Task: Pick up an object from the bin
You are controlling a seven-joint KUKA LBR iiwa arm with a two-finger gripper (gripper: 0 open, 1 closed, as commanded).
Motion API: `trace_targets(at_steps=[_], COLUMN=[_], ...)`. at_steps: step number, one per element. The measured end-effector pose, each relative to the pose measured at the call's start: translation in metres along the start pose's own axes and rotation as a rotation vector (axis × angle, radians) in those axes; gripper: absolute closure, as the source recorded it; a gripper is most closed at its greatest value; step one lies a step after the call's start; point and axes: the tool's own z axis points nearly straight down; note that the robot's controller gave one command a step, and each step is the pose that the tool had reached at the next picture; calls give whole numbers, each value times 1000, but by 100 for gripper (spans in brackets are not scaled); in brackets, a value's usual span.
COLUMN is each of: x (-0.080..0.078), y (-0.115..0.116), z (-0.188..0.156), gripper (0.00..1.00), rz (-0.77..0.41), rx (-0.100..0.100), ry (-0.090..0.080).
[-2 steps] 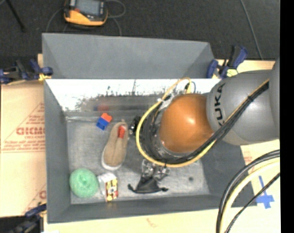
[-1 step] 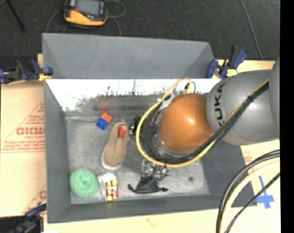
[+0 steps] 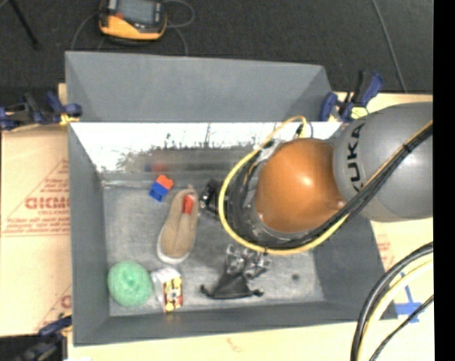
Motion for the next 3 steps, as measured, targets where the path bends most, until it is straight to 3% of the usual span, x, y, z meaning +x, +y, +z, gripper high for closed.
trace_targets(at_steps=[1, 3], x=[-7, -12], y=[7, 7], z=[-43, -74], gripper=[100, 100], rz=[10, 12], rx=[1, 3], ry=[0, -1])
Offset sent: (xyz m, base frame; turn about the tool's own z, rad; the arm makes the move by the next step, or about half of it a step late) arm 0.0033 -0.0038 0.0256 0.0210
